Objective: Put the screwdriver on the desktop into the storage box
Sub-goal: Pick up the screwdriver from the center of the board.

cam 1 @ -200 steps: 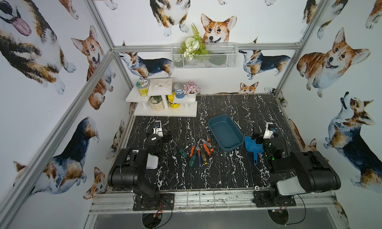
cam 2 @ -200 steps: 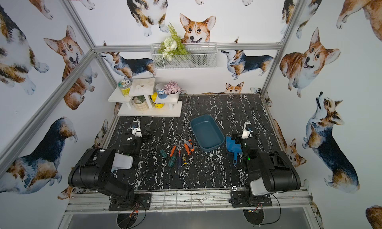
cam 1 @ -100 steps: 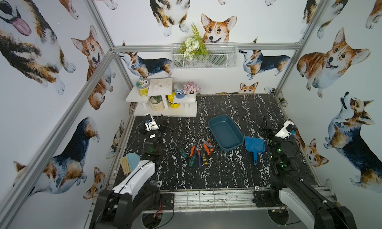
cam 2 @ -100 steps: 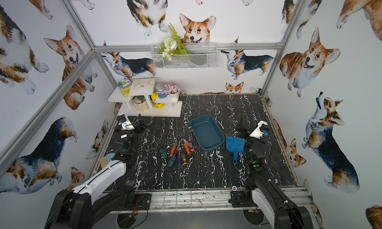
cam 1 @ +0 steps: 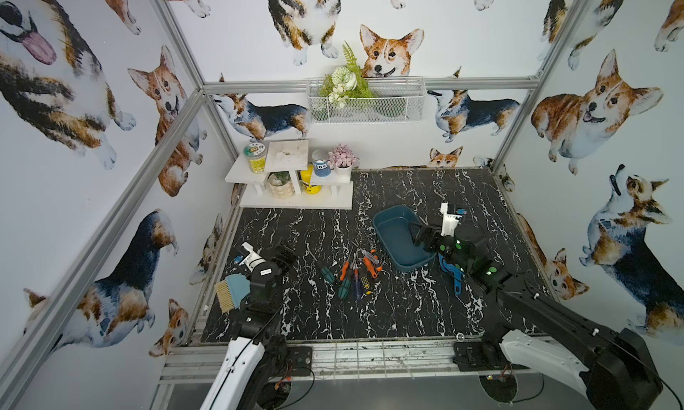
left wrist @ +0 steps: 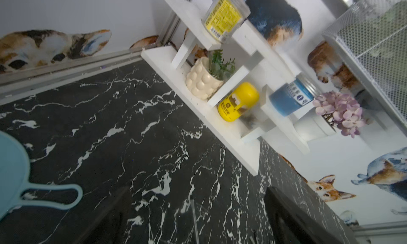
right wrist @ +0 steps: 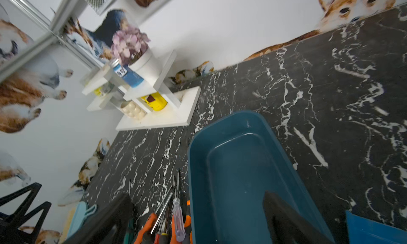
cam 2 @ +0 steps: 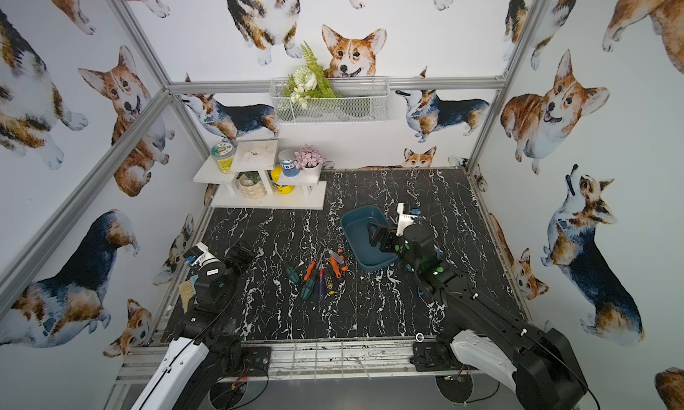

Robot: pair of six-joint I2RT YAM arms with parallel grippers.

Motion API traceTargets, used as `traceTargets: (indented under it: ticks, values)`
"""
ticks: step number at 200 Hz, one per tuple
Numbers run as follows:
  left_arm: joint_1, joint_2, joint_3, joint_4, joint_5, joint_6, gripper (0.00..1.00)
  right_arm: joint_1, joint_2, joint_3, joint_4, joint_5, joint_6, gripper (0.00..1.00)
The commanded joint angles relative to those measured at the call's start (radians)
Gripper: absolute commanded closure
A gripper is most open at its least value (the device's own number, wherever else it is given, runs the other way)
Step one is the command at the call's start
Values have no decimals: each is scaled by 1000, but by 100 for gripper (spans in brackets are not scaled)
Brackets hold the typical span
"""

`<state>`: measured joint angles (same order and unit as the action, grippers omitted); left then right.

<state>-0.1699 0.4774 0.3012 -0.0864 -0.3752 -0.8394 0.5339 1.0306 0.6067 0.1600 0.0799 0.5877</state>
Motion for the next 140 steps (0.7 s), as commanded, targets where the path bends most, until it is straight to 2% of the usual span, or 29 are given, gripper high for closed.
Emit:
traceTargets:
  ticks: [1, 15, 28, 59, 92, 113, 126, 140]
  values:
    - [-7, 68, 60, -115, 112, -20, 0, 54, 77, 56, -149, 49, -39, 2]
    - [-27, 190, 125, -124, 170, 3, 0, 86, 128, 86, -160, 64, -40, 2]
    - [-82, 315, 195, -145, 184, 12, 0, 98, 156, 109, -174, 71, -33, 2]
    - [-279, 522, 306, -202, 76, -28, 0, 97, 171, 130, -230, 127, -11, 1]
    - [-397, 647, 301, -238, -7, -142, 3, 97, 125, 85, -253, 196, 3, 1]
    - [-445, 688, 266, -194, -37, -209, 13, 97, 105, 66, -251, 221, 7, 1]
    - [-454, 732, 262, -168, -44, -221, 15, 98, 103, 65, -250, 228, 6, 2]
    - [-454, 794, 273, -143, -26, -213, 29, 97, 106, 68, -248, 231, 4, 2]
